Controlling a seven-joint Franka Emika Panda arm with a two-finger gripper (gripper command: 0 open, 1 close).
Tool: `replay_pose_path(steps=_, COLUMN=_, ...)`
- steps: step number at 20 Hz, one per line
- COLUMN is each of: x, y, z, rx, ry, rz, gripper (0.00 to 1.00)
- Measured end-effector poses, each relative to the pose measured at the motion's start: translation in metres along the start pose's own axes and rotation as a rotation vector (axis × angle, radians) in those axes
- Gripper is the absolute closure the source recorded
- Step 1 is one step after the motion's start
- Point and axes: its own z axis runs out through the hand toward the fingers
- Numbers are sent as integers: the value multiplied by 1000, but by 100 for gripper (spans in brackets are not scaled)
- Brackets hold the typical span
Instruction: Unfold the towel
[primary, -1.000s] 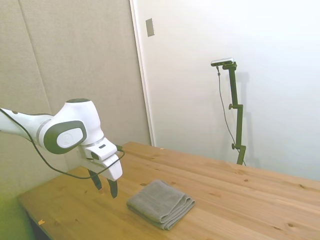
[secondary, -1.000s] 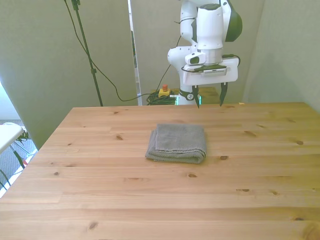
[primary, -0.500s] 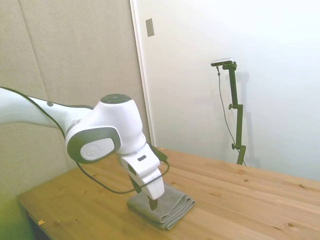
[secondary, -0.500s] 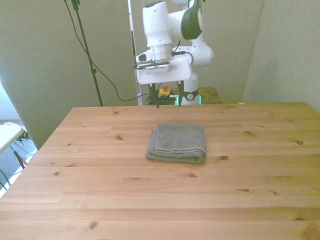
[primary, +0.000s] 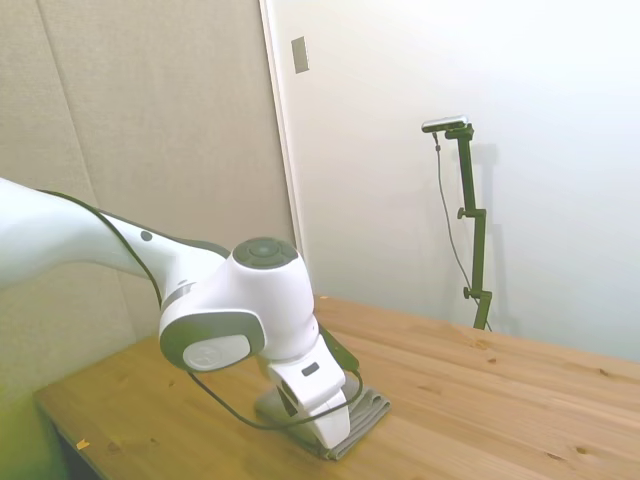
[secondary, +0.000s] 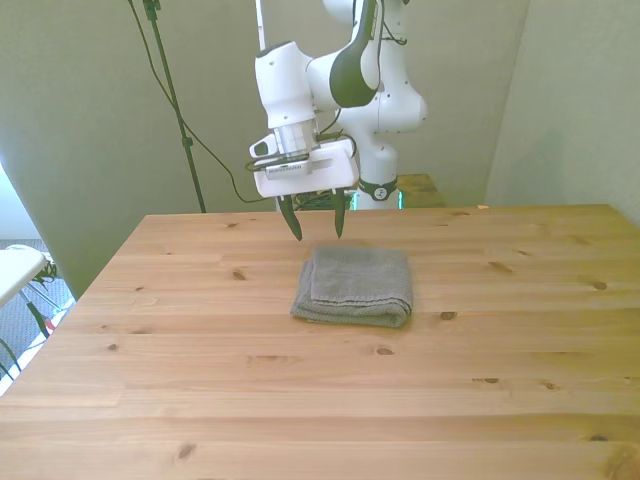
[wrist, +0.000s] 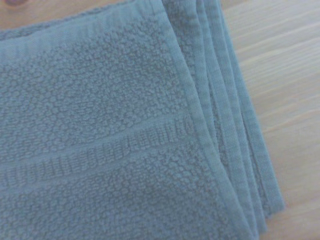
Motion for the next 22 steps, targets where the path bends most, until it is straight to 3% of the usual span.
replay_pose_path(steps=7, x=2, y=-10, z=21, rx=23, ry=-23, rz=-11, gripper=0)
replay_pose_path(steps=16, x=-2, y=-14, z=13, rx=33, ry=-36, rz=-34, gripper=0)
replay_pose_path(steps=22, x=-7, y=-8, z=-9, rx=48, ry=-63, rz=-35, gripper=0)
